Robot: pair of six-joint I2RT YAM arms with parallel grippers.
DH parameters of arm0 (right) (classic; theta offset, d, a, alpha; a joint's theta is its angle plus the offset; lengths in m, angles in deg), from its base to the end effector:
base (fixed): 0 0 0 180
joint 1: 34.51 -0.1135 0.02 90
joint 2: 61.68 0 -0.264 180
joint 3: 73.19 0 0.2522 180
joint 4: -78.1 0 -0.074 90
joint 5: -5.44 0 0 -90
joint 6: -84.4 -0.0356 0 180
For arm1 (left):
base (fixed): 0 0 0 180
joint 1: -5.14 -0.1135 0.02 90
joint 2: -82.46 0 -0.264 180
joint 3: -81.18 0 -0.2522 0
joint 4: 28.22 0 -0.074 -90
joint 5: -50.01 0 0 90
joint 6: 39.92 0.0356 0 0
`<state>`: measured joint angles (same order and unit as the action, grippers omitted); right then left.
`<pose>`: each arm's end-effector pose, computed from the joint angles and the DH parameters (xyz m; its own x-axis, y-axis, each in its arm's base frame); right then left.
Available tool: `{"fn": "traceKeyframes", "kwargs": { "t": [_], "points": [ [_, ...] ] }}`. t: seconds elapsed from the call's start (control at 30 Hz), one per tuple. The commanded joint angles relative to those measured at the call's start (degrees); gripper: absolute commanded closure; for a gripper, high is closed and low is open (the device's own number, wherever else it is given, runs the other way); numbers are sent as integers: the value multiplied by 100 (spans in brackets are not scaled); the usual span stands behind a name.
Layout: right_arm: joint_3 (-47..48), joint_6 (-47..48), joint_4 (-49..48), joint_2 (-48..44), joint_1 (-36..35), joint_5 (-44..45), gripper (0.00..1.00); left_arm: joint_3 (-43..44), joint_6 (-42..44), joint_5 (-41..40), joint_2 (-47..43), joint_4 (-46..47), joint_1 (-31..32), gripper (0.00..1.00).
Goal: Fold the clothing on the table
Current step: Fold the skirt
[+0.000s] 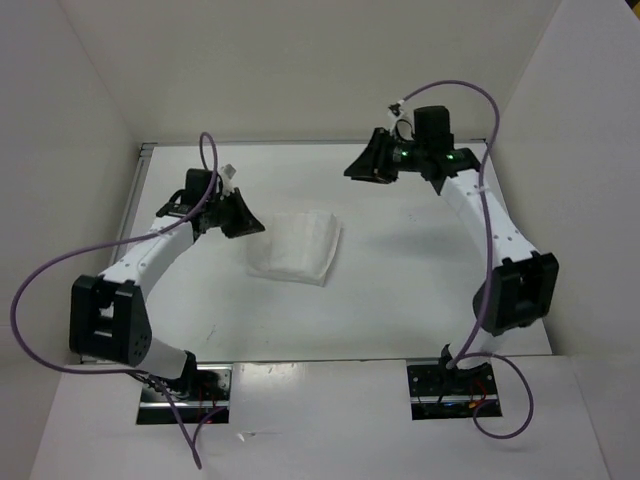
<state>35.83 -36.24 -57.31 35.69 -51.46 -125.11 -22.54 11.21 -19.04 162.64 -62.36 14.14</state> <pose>0.3622 0.1346 0.3713 -0.8264 0.1530 -0.5419 -0.3745 0.5693 0.7319 0.3052 -0.0612 0.2904 -0.7401 -0.4762 -0.4749 -0.0517 0.7443 -0.6658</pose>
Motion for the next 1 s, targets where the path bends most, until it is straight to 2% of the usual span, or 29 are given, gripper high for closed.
{"fn": "traceKeyframes", "kwargs": {
  "t": [0.0,0.2,0.4,0.47,0.57,0.6,0.67,0.73,0.77,0.87,0.97],
  "points": [
    [-927,39,28,-638,269,206,61,-214,169,1034,550,412,-21,100],
    [-2098,93,81,-1535,929,83,61,-469,64,175,1288,-53,-21,100],
    [-2582,206,133,-1992,1457,-137,61,-601,-41,348,2589,-273,-21,100],
    [-2583,260,204,-2098,1519,-137,61,-601,-41,130,2590,-405,-21,100],
    [-2636,382,362,-2257,1730,-137,60,-452,-164,-336,1907,-642,-21,100],
    [-2636,383,441,-2352,1730,-137,58,-390,-165,-389,1374,-695,-21,95],
    [-2767,383,503,-2502,1809,3,58,-390,-165,-390,417,-582,-21,75],
    [-2872,330,503,-2686,1809,231,55,-390,-112,-390,-228,-389,-21,52],
    [-3038,252,451,-2740,1861,302,55,-390,-112,-468,-779,-327,-21,32],
    [-3260,251,511,-2889,1862,636,55,-530,-50,-522,-1485,-229,-21,15],
    [-3418,198,634,-3021,1862,1022,55,-837,2,-373,-1899,-282,-73,15]
  ]
}}
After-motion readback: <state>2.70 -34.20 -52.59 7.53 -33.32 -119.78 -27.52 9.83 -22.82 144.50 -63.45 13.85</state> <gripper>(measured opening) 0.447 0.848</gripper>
